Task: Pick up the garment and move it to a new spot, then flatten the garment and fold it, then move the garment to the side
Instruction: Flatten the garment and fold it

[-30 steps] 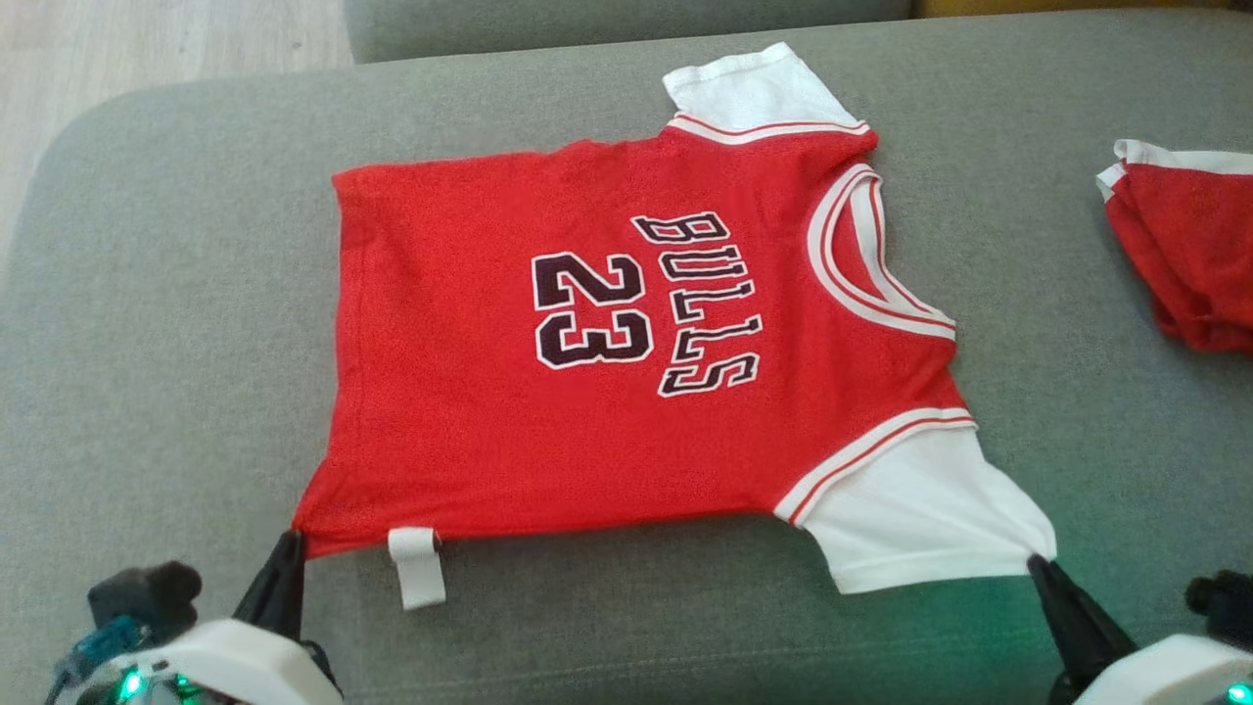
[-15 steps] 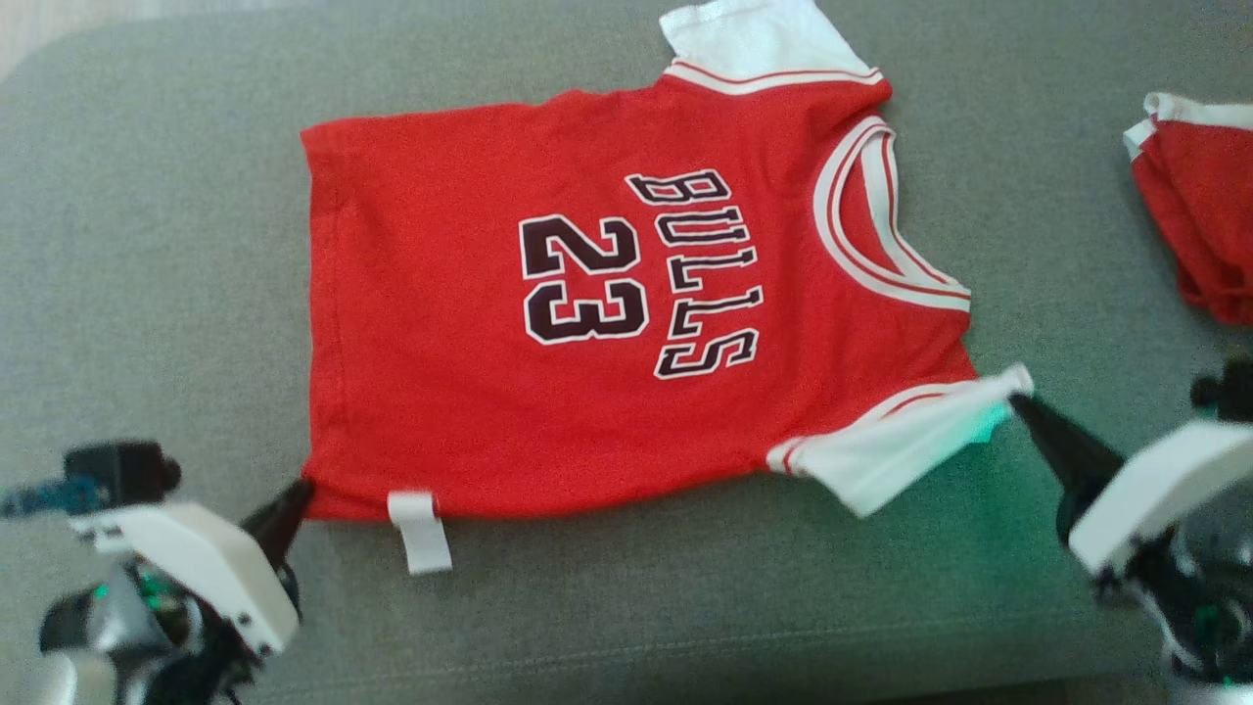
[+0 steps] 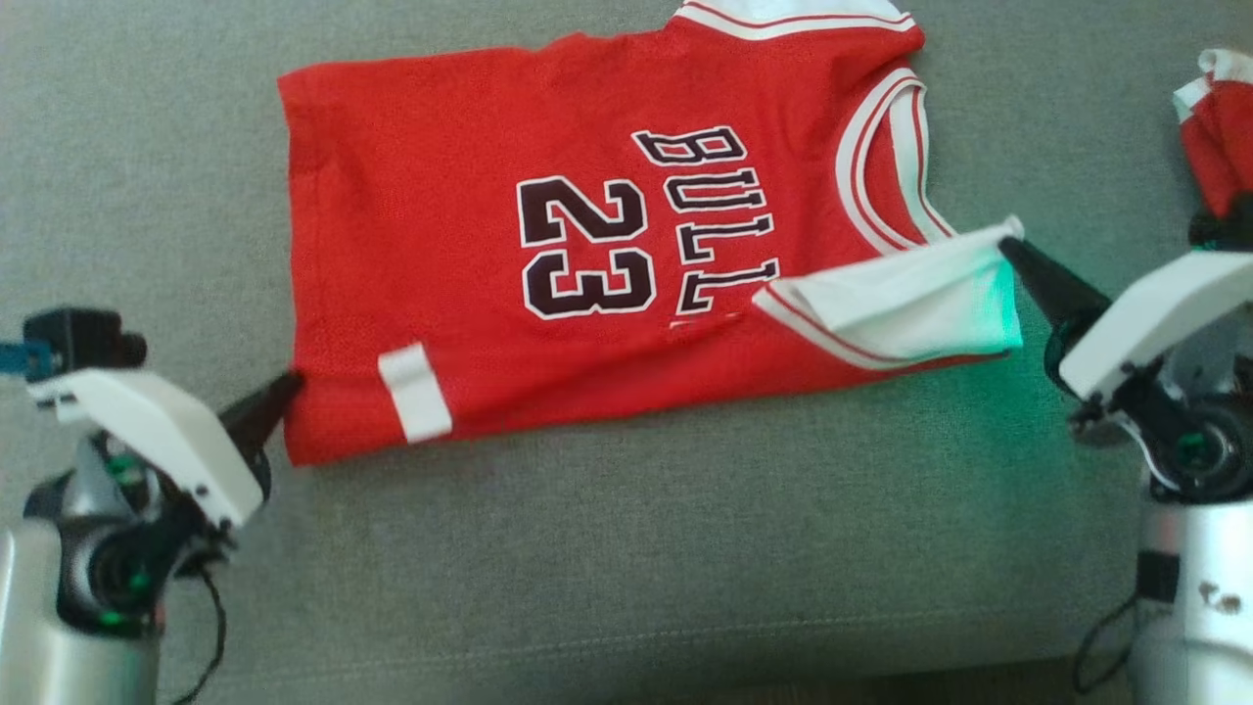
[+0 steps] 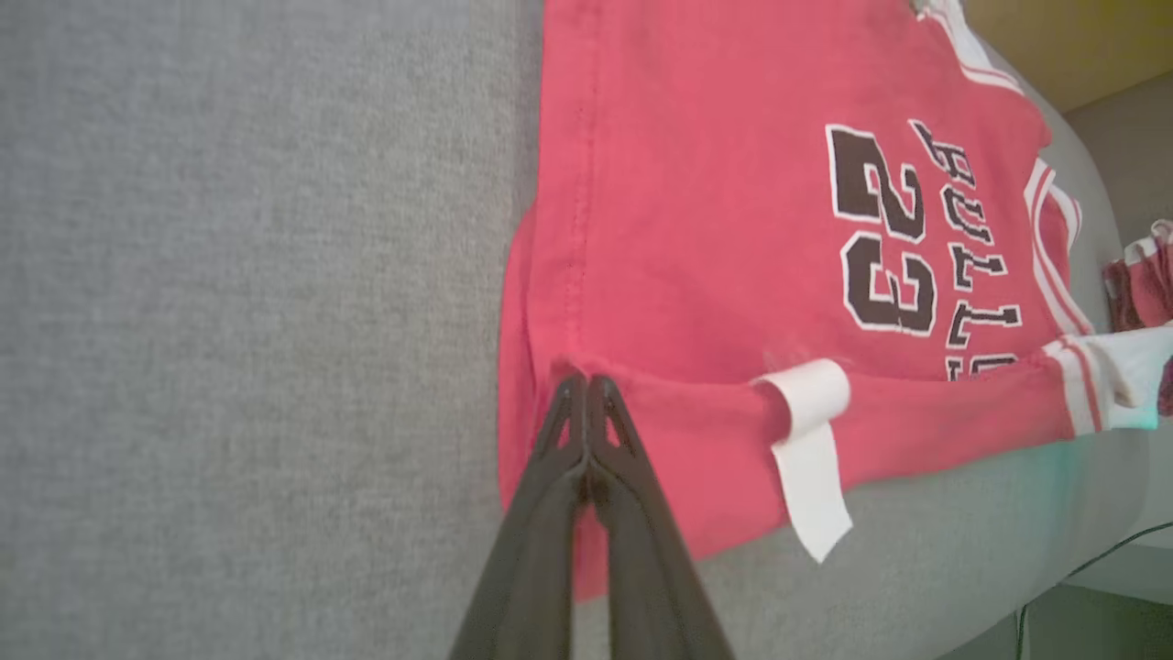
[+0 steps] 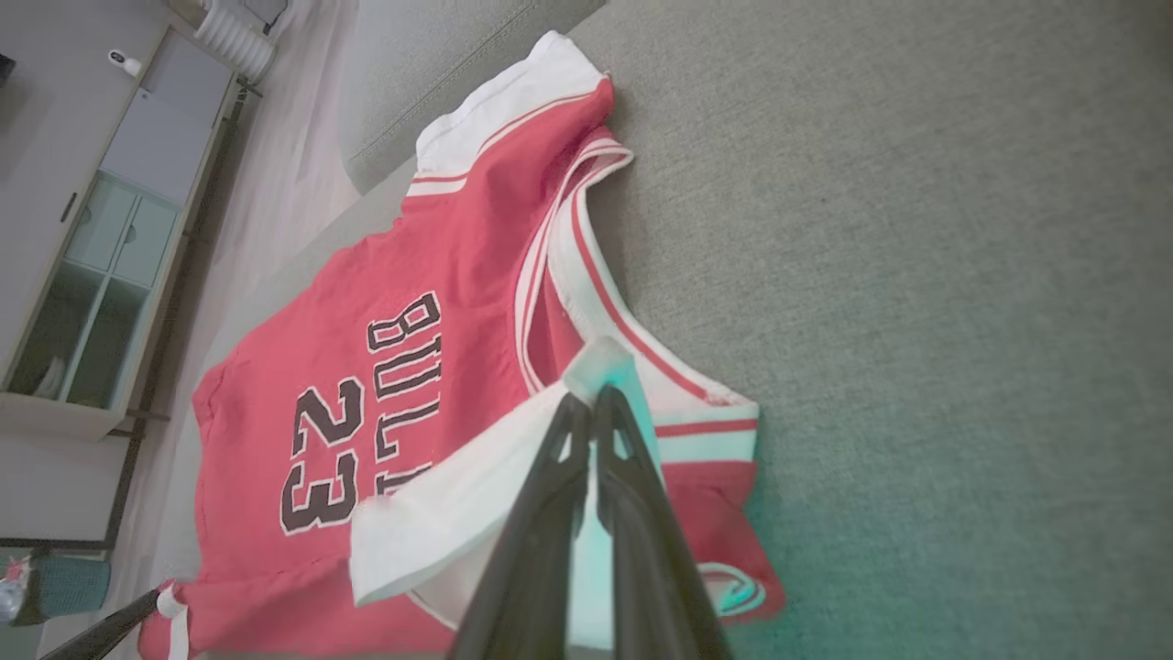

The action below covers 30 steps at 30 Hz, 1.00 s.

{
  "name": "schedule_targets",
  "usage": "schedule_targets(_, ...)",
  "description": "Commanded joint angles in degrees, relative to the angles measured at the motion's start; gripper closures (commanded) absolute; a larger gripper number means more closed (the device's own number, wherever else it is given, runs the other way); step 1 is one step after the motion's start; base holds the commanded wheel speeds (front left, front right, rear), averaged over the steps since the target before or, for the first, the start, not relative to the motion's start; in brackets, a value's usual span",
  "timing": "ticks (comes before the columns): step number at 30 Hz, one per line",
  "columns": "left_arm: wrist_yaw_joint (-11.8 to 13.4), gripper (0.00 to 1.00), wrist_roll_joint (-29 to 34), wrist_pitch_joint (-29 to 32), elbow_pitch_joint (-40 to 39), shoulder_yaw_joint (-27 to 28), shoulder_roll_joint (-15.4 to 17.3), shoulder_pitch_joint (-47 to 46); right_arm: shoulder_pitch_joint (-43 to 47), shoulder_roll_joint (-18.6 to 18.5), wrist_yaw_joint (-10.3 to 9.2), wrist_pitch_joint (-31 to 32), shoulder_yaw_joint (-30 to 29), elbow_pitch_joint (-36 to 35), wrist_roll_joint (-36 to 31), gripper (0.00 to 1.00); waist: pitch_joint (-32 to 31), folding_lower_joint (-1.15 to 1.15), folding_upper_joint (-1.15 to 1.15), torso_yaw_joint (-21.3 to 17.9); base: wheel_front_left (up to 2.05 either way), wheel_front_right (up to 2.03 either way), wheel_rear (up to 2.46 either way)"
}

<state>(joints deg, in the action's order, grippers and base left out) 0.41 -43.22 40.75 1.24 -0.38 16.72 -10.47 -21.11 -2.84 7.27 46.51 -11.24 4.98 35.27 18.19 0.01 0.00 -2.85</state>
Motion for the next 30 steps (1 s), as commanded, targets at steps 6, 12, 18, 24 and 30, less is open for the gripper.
schedule_targets(6,-2.19,1.00,-0.49,-3.24,3.51,2.73,1.10,-8.27,-6.62,-1.97,0.22,-4.94,3.22,2.31,1.87,1.00,1.92,-0.01,0.00,-0.02,0.00,0.00,0.00)
schedule_targets(12,-3.50,0.00,0.72,-10.05,9.11,2.91,-0.52,-10.88,-7.66,-3.77,0.22,-13.27,8.08,4.77,4.50,0.00,3.03,-0.01,0.00,-0.22,0.00,0.00,0.00)
schedule_targets(18,-2.02,0.00,7.65,-27.21,9.06,3.71,-3.64,-8.41,-3.29,-7.32,0.22,-32.05,13.53,2.31,-0.18,0.00,2.90,-0.01,0.00,0.26,0.00,0.00,0.00)
schedule_targets(24,1.24,0.00,15.90,-45.59,5.41,2.50,-8.19,-3.74,4.24,-9.48,0.22,-50.09,15.64,0.13,-12.24,0.00,1.11,-0.01,0.00,1.44,0.00,0.00,0.00)
schedule_targets(30,3.87,0.00,23.44,-54.21,1.69,-0.35,-9.77,2.14,12.29,-8.80,0.22,-55.16,16.51,-2.77,-18.26,0.00,-1.91,-0.01,0.00,1.22,0.00,0.00,0.00)
